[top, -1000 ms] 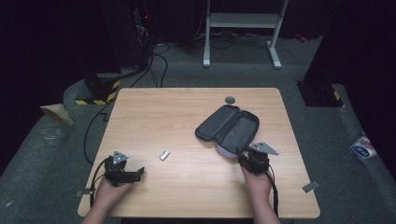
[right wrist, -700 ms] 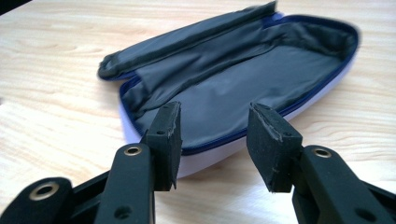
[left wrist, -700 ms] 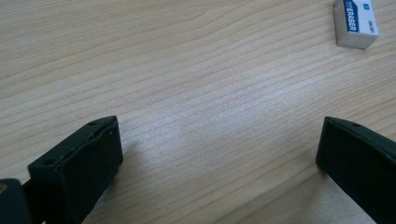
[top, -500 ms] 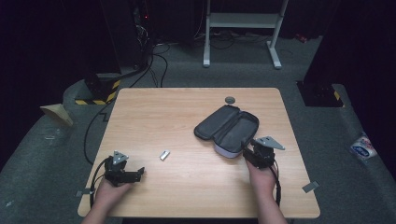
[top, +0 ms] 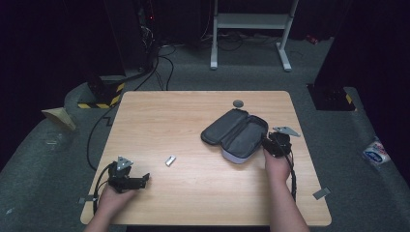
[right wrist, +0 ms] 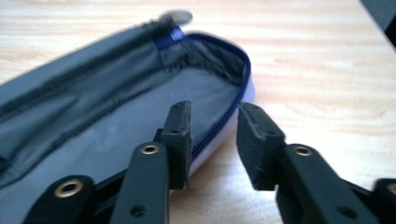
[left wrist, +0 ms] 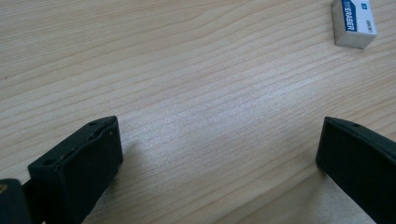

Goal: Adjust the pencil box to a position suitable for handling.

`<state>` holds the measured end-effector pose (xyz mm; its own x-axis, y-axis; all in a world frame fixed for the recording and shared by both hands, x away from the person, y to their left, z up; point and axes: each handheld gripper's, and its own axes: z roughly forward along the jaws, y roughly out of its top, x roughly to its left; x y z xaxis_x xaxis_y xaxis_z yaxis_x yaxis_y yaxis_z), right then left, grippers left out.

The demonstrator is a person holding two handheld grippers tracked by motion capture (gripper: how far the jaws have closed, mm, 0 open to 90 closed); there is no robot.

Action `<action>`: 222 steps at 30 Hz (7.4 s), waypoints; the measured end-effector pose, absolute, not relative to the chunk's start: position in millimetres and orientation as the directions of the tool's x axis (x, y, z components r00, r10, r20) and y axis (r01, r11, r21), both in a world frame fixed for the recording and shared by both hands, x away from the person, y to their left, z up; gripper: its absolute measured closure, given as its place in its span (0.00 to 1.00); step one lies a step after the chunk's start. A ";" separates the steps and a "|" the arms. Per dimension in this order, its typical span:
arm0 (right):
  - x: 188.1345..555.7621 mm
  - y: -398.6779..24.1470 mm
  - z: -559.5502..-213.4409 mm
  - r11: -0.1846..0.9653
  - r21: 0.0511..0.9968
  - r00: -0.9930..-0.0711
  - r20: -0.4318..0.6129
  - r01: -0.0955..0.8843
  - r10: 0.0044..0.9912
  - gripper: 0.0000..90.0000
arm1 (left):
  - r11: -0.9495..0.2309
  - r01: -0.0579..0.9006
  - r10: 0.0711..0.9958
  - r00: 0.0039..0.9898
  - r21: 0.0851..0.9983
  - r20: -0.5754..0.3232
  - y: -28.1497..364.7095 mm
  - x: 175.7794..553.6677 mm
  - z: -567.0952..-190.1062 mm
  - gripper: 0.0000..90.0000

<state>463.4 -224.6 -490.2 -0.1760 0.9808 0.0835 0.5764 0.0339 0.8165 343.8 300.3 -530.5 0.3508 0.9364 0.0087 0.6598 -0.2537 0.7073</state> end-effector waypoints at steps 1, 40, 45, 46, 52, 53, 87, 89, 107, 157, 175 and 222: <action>463.4 -224.6 -490.2 0.034 0.816 -0.176 0.083 0.576 0.981 0.73 | -0.254 0.660 0.936 0.351 0.707 0.009 300.3 343.8 -530.5 0.01; 454.9 -212.8 -482.4 0.127 0.829 -0.238 0.008 0.545 0.971 0.66 | -0.256 0.656 0.935 0.354 0.710 0.010 300.1 343.5 -530.6 0.01; 467.4 -217.0 -490.2 0.133 0.800 -0.238 0.013 0.586 0.971 0.75 | -0.259 0.653 0.933 0.360 0.712 0.010 299.9 342.7 -530.3 0.04; 467.3 -217.5 -491.1 0.139 0.797 -0.247 0.014 0.588 0.969 0.79 | -0.262 0.649 0.931 0.364 0.714 0.012 299.9 342.2 -530.1 0.04; 451.8 -214.3 -490.7 0.156 0.805 -0.283 0.016 0.572 0.959 0.90 | -0.259 0.627 0.928 0.372 0.735 0.009 299.6 337.8 -528.2 0.20; 448.4 -213.3 -491.3 0.163 0.808 -0.292 0.012 0.566 0.956 0.90 | -0.259 0.625 0.928 0.372 0.737 0.010 298.9 337.4 -527.8 0.21; 403.9 -188.1 -501.8 0.154 0.850 -0.382 0.060 0.504 0.922 0.74 | -0.228 0.525 0.884 0.465 0.820 -0.053 113.4 418.9 -488.7 0.63; 408.3 -190.0 -503.1 0.138 0.846 -0.374 0.077 0.515 0.924 0.71 | -0.240 0.529 0.885 0.464 0.814 -0.041 111.8 420.7 -491.2 0.67; 418.6 -164.7 -503.4 0.214 0.818 -0.430 0.044 0.534 0.902 0.87 | -0.292 0.532 0.896 0.444 0.795 0.032 139.8 412.4 -503.6 0.90; 408.6 -133.5 -487.5 0.203 0.854 -0.479 0.061 0.479 0.876 0.69 | -0.251 0.484 0.912 0.409 0.838 0.037 167.9 398.6 -482.7 0.63; 384.7 -168.0 -494.9 0.193 0.853 -0.449 0.054 0.486 0.892 0.65 | -0.196 0.505 0.934 0.358 0.841 0.002 212.0 385.2 -488.9 0.62; 345.8 -204.5 -523.3 0.270 0.741 -0.374 -0.027 0.615 0.927 0.57 | -0.318 0.557 0.873 0.487 0.767 0.008 211.1 384.8 -526.5 0.74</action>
<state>345.8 -204.5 -523.3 -0.3739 0.9271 -0.0268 0.6154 0.2696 0.7407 384.8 211.1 -526.5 0.4875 0.8731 0.0082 0.5573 -0.3183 0.7669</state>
